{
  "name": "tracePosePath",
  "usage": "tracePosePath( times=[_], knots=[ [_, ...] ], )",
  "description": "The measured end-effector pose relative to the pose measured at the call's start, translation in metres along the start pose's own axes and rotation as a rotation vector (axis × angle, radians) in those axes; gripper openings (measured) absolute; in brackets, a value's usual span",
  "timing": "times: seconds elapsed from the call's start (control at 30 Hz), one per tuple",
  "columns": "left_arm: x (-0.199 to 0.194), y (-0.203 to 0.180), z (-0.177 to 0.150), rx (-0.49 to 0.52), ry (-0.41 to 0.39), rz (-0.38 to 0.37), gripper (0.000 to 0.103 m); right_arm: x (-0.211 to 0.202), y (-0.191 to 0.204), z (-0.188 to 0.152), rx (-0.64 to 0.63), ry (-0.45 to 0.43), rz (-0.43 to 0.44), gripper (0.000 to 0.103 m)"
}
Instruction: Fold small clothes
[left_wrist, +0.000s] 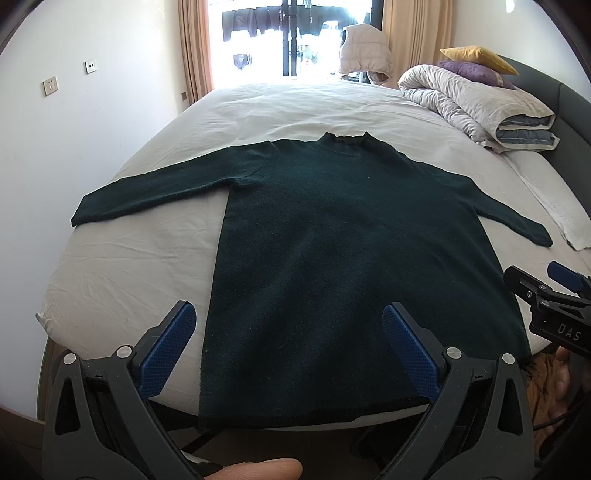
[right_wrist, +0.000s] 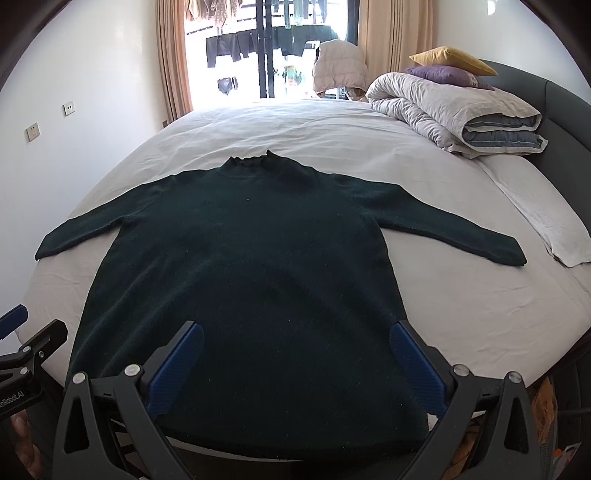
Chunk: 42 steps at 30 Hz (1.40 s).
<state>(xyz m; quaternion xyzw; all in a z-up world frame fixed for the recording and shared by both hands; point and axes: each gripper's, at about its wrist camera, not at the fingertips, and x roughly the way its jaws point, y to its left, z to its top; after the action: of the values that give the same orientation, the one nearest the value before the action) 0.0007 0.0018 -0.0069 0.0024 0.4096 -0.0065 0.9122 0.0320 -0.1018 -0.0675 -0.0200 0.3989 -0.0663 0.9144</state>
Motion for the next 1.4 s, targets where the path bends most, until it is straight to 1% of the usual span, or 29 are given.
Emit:
tracePosePath(
  times=[1.4],
  knots=[
    [0.0018, -0.0001, -0.0024, -0.001, 0.006, -0.009, 0.103, 0.0021, 0.0012, -0.004, 0.002, 0.009, -0.005, 0.103]
  ],
)
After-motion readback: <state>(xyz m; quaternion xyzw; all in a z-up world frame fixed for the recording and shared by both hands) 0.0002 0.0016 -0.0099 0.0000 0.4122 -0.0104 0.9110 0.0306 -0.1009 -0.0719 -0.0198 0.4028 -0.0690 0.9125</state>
